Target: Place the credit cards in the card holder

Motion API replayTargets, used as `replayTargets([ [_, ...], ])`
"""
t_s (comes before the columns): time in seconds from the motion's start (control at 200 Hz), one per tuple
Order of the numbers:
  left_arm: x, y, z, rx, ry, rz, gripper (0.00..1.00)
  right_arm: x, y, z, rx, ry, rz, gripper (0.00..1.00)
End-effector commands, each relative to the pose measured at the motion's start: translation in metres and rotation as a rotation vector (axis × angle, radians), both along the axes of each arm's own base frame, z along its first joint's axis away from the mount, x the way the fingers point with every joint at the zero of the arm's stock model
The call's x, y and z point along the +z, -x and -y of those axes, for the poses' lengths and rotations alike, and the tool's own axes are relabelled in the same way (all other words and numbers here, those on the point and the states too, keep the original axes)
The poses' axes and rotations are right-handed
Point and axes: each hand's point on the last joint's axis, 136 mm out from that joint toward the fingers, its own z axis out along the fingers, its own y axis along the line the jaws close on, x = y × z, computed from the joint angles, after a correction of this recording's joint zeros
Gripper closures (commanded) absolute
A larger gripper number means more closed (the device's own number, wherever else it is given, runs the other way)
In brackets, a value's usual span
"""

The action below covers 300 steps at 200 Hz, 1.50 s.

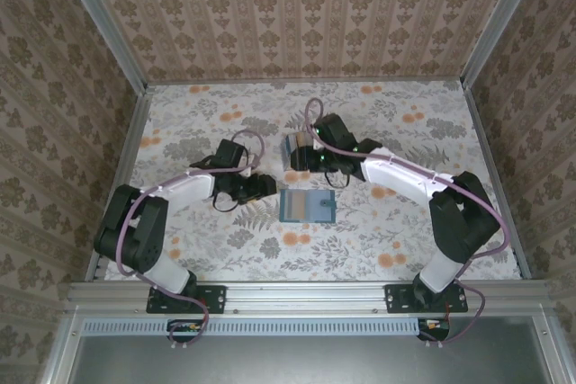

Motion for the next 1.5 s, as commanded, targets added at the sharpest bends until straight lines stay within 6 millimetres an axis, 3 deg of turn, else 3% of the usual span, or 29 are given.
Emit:
replayTargets([
  [0.0, 0.032, -0.016, -0.019, 0.034, 0.003, 0.054, 0.36, -0.013, -0.017, 0.031, -0.058, 0.230, 0.012, 0.45],
  [0.15, 0.047, -0.021, -0.043, 0.085, -0.054, 0.099, 0.35, -0.020, -0.047, 0.027, -0.063, 0.271, 0.007, 0.45],
  [0.44, 0.041, -0.009, -0.045, 0.092, -0.033, 0.079, 0.35, -0.049, -0.074, 0.021, -0.063, 0.314, -0.021, 0.41],
  [0.665, 0.038, -0.004, -0.047, 0.095, -0.034, 0.074, 0.35, -0.063, -0.072, -0.006, 0.021, 0.207, -0.067, 0.43],
  [0.9, 0.034, 0.002, -0.051, 0.119, -0.035, 0.073, 0.36, -0.048, -0.071, -0.022, 0.089, 0.094, -0.033, 0.44],
  [1.15, 0.031, 0.005, -0.053, 0.156, -0.028, 0.073, 0.36, -0.030, -0.071, -0.019, 0.071, 0.002, 0.004, 0.54],
  [1.495, 0.030, 0.004, -0.051, 0.174, -0.015, 0.068, 0.36, -0.030, -0.067, -0.022, 0.093, -0.027, -0.006, 0.69],
])
